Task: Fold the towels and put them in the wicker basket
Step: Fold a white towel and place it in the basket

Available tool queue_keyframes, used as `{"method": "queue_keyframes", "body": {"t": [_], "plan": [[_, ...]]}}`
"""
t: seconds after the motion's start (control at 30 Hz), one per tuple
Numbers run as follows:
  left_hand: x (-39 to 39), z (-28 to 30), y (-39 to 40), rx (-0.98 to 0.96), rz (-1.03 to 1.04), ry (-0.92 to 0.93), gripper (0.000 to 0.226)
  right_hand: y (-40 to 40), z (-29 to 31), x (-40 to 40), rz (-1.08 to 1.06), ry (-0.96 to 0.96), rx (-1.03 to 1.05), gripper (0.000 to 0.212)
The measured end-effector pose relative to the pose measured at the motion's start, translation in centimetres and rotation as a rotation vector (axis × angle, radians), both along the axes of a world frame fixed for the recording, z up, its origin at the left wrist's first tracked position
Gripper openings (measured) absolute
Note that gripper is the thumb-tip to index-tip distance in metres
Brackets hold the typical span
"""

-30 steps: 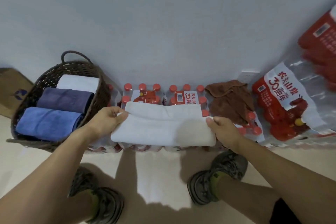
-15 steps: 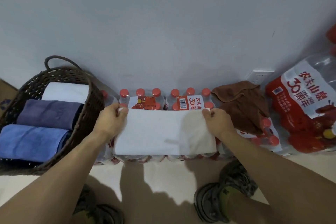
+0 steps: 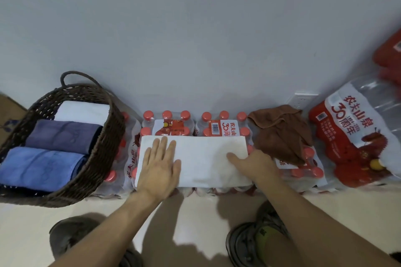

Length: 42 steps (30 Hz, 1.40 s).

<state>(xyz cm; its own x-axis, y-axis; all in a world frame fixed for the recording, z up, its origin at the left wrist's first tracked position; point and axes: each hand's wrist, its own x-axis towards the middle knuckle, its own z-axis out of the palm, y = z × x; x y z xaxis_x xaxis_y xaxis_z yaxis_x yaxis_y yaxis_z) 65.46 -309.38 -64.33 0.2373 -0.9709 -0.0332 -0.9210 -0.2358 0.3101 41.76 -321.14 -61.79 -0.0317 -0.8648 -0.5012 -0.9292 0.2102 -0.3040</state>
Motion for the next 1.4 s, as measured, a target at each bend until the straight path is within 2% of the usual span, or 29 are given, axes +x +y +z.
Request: {"method": "queue_keyframes", "body": {"t": [0.1,0.27,0.33,0.43,0.53,0.6,0.7,0.73,0.93,1.1,1.17,1.2,1.27,1.37,1.4], "plan": [[0.7,-1.3,0.8,0.039,-0.04,-0.026,0.061,0.8,0.5,0.3,-0.027,-0.057,0.018,0.069],[0.8,-0.8,0.2,0.085,-0.039,-0.056,0.067,1.5,1.3,2.6,-0.159,-0.321,-0.082,0.044],[0.7,-0.7,0.3,0.093,-0.034,-0.071,0.067,1.0,1.8,2.7,-0.293,-0.52,-0.014,0.038],[0.3,-0.7,0.0,0.09,-0.01,-0.048,0.067,0.8,2.4,2.2,-0.516,-0.817,0.227,0.031],[0.1,-0.8,-0.3,0.087,0.017,-0.012,0.067,0.4,2.3,1.7,-0.473,-0.916,0.231,0.016],[0.2,-0.9,-0.2,0.078,0.01,-0.008,0.066,0.1,1.8,0.7,-0.399,-0.843,0.081,0.023],[0.0,-1.1,0.0,0.086,-0.037,-0.062,0.064,0.4,0.1,-1.7,-0.194,-0.466,-0.183,0.039],[-0.2,-1.2,0.0,0.092,-0.038,-0.079,0.064,0.7,-0.3,-2.0,-0.173,-0.415,-0.215,0.041],[-0.7,-0.8,-0.3,0.119,-0.039,-0.08,0.063,0.2,-0.5,-2.0,-0.143,-0.292,-0.216,0.038],[-0.8,1.9,-1.5,0.241,-0.069,-0.002,0.063,-0.9,2.0,-2.1,-0.11,-0.321,-0.129,0.029],[-0.6,3.9,-2.5,0.199,-0.084,0.016,0.054,-0.9,3.6,-0.6,-0.08,-0.353,-0.119,0.022],[-0.5,5.0,-2.9,0.135,-0.069,0.079,0.048,-0.7,4.5,0.5,-0.062,-0.379,-0.114,0.017],[-0.6,7.3,-3.3,0.056,0.031,0.395,0.034,0.0,6.1,2.9,-0.018,-0.421,-0.121,0.014],[-0.9,9.6,-3.3,0.248,0.24,1.153,0.031,1.8,7.4,6.7,0.037,-0.565,-0.095,0.014],[-0.8,10.0,-3.2,0.318,0.269,1.3,0.036,2.5,7.5,7.9,0.035,-0.652,-0.043,0.012]]}}
